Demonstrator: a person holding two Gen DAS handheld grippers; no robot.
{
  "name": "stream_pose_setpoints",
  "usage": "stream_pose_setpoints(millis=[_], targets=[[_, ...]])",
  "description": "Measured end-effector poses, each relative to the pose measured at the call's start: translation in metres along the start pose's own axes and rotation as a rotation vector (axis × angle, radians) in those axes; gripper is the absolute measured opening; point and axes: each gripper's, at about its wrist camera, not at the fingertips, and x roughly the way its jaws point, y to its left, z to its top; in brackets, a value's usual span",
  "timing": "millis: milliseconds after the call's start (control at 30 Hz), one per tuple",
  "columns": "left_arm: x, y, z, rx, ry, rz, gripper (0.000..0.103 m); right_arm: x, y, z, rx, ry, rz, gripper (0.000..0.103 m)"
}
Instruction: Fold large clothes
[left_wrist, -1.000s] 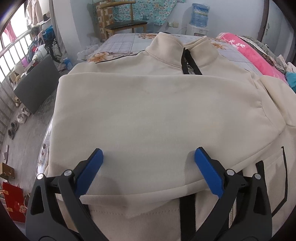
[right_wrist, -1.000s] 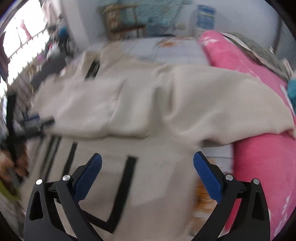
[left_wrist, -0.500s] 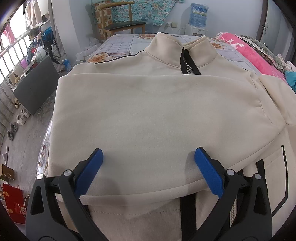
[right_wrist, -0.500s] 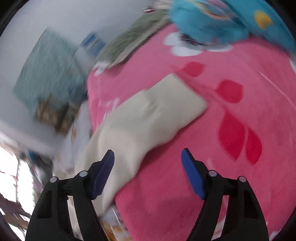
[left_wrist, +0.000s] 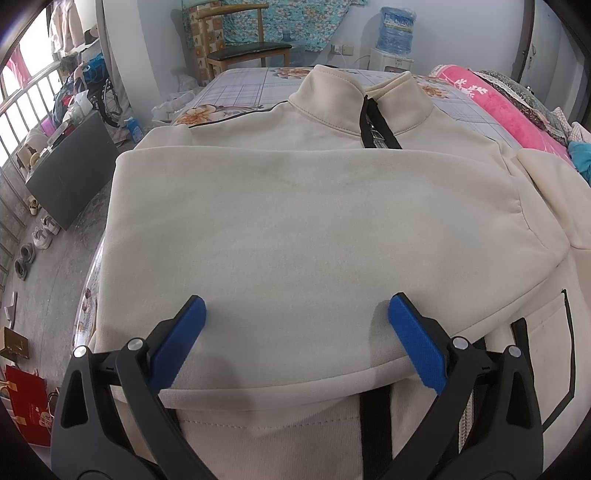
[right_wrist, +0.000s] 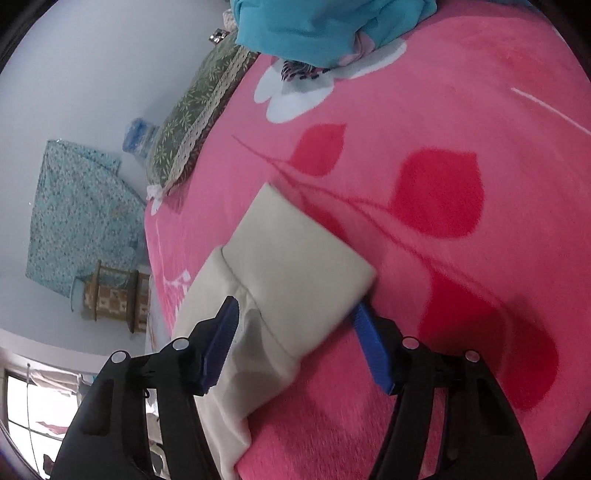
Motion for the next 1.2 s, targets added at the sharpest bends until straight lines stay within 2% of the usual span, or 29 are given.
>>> stream_pose_setpoints(millis=[100, 167, 200, 267, 333, 500, 633, 867, 967, 1033, 1200], targets=[[0.000, 0.000, 0.000, 0.000, 0.000, 0.000, 0.097, 0.003, 0.006, 0.001, -0.032, -0.014, -0.047, 0.053], [0.000, 0.000, 0.000, 0.000, 0.000, 0.000, 0.097, 0.003, 0.012, 0.000, -0.074, -0.037, -0.109, 0.036], [0.000, 0.000, 0.000, 0.000, -0.001, 0.000, 0.097, 0.003, 0.014, -0.002, -0.091, -0.047, -0.135, 0.034], [0.000, 0.000, 0.000, -0.001, -0.001, 0.002, 0.097, -0.001, 0.017, -0.003, -0.128, -0.068, -0.165, 0.018], [0.000, 0.000, 0.000, -0.001, -0.001, 0.001, 0.097, -0.007, 0.021, -0.005, -0.158, -0.090, -0.171, 0.010], [0.000, 0.000, 0.000, -0.001, -0.001, 0.001, 0.097, -0.033, 0.050, -0.012, -0.271, -0.162, -0.180, 0.008], [0.000, 0.000, 0.000, -0.001, -0.002, 0.001, 0.097, -0.059, 0.086, -0.020, -0.380, -0.218, -0.147, 0.008], [-0.001, -0.002, 0.001, -0.004, -0.008, 0.001, 0.097, -0.114, 0.157, -0.057, -0.547, -0.286, 0.005, 0.008], [-0.001, -0.002, 0.001, -0.004, -0.008, 0.001, 0.096, -0.129, 0.184, -0.078, -0.600, -0.288, 0.065, 0.008], [-0.001, -0.002, 0.002, -0.004, -0.008, 0.000, 0.097, -0.141, 0.203, -0.100, -0.638, -0.274, 0.143, 0.008], [-0.001, -0.002, 0.001, -0.004, -0.008, 0.001, 0.096, -0.156, 0.251, -0.159, -0.782, -0.242, 0.244, 0.008]])
